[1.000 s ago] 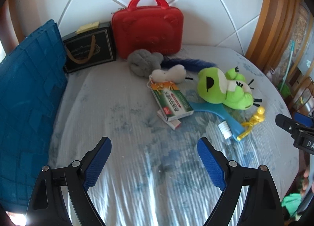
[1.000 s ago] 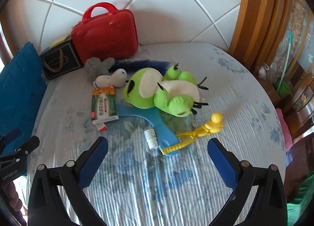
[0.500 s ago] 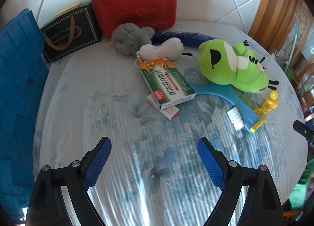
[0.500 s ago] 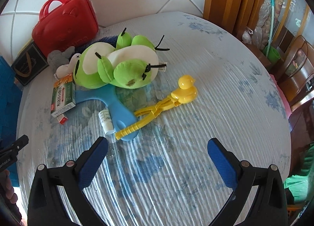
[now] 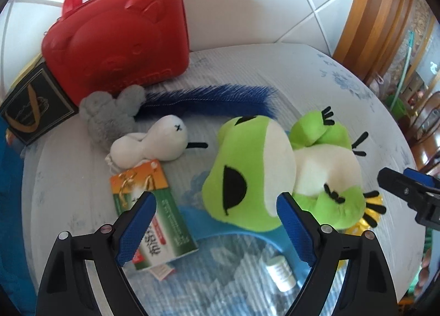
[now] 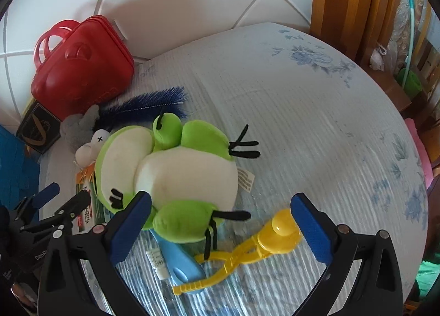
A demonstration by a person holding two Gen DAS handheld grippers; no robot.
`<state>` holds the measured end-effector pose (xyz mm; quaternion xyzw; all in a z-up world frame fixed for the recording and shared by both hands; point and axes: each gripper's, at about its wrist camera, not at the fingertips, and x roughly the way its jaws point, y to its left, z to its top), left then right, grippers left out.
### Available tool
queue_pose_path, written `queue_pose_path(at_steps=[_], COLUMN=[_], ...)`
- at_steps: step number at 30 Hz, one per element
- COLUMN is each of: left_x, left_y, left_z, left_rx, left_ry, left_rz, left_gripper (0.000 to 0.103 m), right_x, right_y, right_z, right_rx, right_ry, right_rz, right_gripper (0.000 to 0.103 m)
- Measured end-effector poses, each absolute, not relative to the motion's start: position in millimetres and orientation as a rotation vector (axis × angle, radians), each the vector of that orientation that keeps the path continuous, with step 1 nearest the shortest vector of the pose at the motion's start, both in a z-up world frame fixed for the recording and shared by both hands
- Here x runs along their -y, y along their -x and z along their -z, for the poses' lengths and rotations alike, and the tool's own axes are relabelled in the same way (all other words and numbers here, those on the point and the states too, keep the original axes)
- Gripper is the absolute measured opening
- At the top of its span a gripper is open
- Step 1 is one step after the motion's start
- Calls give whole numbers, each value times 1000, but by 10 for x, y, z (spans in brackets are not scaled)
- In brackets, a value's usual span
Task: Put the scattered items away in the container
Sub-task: 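Grasp the green frog plush with the right tool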
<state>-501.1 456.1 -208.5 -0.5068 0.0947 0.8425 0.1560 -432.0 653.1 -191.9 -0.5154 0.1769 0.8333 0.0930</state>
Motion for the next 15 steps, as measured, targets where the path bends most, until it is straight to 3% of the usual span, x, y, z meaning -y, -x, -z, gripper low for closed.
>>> queue_pose_path(at_steps=[5, 8, 15], left_x=[-4818, -4888, -4851], left_y=[5219, 5251, 5223], left_z=[2372, 2523, 2668], left_rx=[-350, -353, -285], left_ry=[1473, 1484, 1491], left_rz=[-2347, -2315, -2269], left_gripper=[90, 103, 103], right_x=[-6585, -6568, -6537], right_y=[4573, 4649, 4629], right_z=[2218, 2442, 2589], right_rx=[-610, -667, -724], right_ry=[1587, 1646, 1686], right_rz=[-2435, -2406, -2415], right_gripper=[103, 103, 103])
